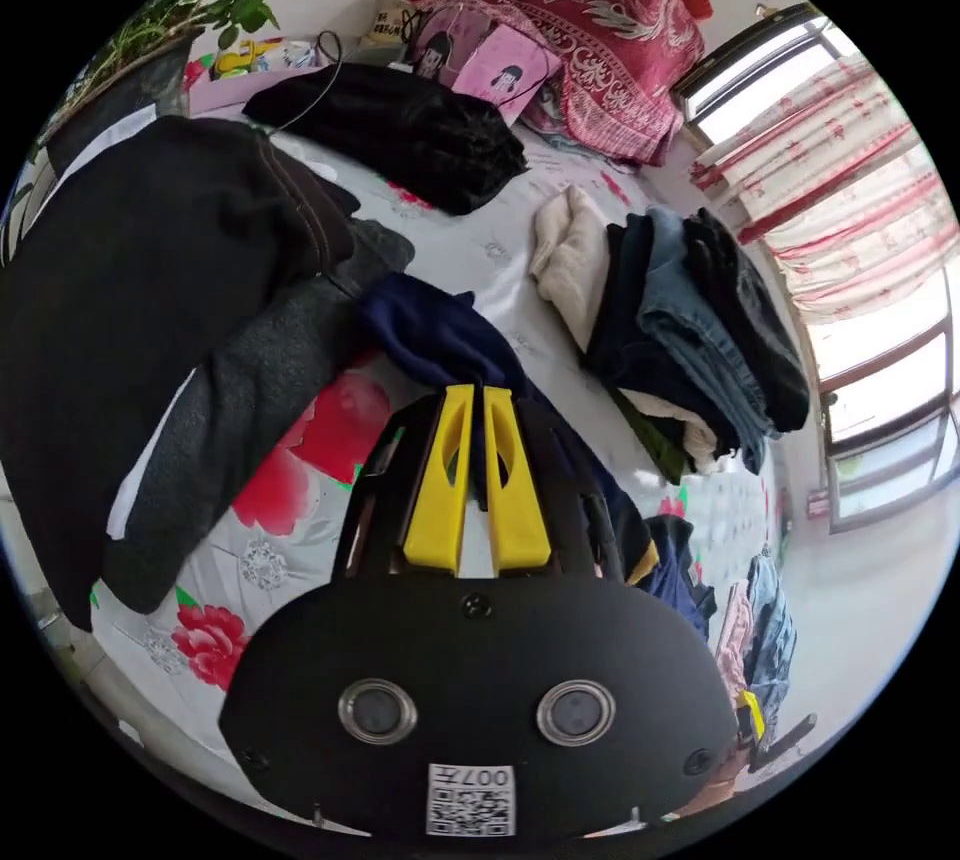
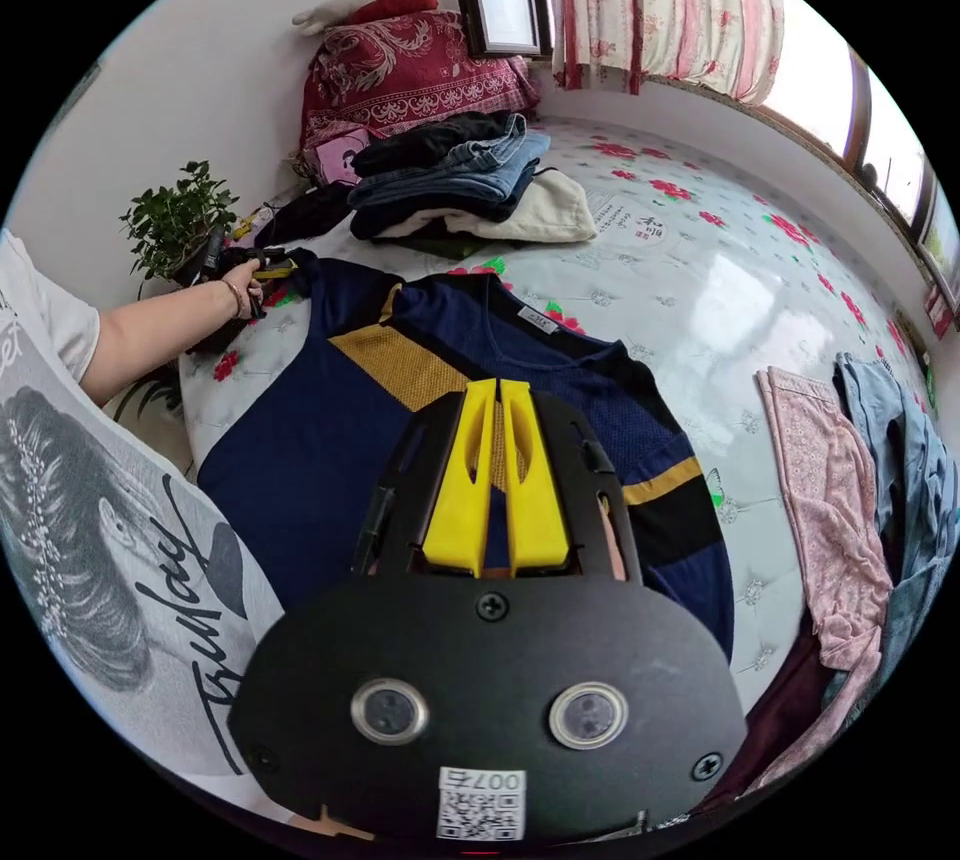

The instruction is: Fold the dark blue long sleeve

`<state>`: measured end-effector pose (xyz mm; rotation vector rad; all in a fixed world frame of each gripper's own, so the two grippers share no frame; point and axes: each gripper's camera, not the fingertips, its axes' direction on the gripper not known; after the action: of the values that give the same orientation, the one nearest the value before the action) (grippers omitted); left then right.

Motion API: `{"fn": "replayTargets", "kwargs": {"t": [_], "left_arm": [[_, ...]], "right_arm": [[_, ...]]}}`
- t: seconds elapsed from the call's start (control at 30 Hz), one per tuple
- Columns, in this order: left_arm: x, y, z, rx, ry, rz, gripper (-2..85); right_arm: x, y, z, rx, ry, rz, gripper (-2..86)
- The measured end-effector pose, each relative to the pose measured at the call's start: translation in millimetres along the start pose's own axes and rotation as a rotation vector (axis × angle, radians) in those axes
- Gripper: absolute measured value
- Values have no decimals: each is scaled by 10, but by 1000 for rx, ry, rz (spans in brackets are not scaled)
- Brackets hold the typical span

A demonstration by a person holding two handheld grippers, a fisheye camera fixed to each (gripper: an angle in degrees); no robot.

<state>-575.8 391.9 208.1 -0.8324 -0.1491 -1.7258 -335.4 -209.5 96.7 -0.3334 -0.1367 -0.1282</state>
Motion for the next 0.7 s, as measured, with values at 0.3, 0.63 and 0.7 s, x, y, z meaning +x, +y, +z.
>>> {"fn": "replayTargets", "kwargs": {"t": [0.3,0.63,0.7], "left_arm": [[778,125,-2242,332,399,362,-7],[891,965,-3029,467,577,327,-8],[973,1068,-2932,411,603,352,-8]], "right_arm": [[-126,230,-352,27,3,31,-3],[-133,628,-724,85,43,97,-2],[-105,740,-749,80,42,122,-1]]}}
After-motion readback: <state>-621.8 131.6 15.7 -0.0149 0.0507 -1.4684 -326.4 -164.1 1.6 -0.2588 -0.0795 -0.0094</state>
